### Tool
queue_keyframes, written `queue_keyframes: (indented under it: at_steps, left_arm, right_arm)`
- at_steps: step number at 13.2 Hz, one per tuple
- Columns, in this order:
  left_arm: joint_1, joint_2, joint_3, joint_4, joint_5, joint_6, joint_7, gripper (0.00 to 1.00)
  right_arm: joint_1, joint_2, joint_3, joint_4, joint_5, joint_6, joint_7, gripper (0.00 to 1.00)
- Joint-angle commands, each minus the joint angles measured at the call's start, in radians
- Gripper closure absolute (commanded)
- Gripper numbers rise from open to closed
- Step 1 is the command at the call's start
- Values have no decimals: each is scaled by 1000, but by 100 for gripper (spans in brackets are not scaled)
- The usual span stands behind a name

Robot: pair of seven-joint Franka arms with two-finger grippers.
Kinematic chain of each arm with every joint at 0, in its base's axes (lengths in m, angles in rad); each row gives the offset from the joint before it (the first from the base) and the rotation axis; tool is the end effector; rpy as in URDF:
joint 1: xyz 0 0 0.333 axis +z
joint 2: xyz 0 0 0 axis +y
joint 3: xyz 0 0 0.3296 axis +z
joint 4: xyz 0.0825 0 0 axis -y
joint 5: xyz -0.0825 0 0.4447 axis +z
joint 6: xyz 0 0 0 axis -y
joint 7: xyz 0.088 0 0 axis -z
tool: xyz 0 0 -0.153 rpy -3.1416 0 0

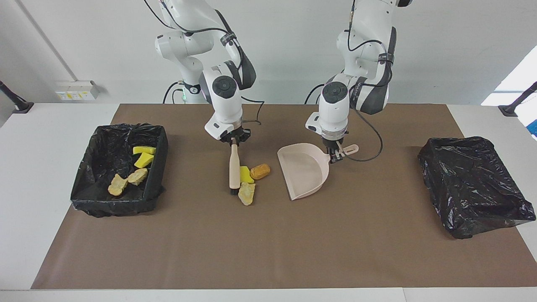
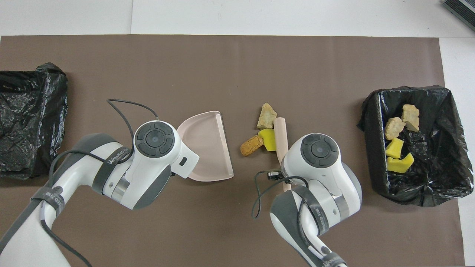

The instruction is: Sweep and dump trash in bin

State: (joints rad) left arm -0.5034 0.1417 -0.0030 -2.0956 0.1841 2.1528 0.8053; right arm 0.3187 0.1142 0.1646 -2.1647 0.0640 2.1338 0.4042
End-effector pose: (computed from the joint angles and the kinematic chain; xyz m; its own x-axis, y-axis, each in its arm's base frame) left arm 0.5356 -0.2804 0.2787 0.1513 -0.9743 -0.1670 -0.9885 -0.1478 -0.0333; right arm 0.5074 0.2731 0.2615 0.9864 0.0412 -0.1593 0.0409 -0.9992 -0.0050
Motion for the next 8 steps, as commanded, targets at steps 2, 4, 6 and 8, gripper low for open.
queue_keyframes:
  at_steps: [2, 4, 6, 8]
  left_arm:
    - [11, -31, 0, -44, 28, 24, -5, 100]
    - [11, -31, 0, -44, 28, 24, -5, 100]
    - [12, -31, 0, -47, 28, 24, -5, 100]
    - [23, -31, 0, -47, 28, 25, -5, 100]
  right_arm:
    - [72, 61, 12, 77, 118, -2, -44, 100]
    - [112, 47, 47, 77, 242, 1, -82, 100]
    - [114, 45, 82, 89, 310, -17, -111, 100]
    - [99, 19, 79, 111, 304, -76, -116, 100]
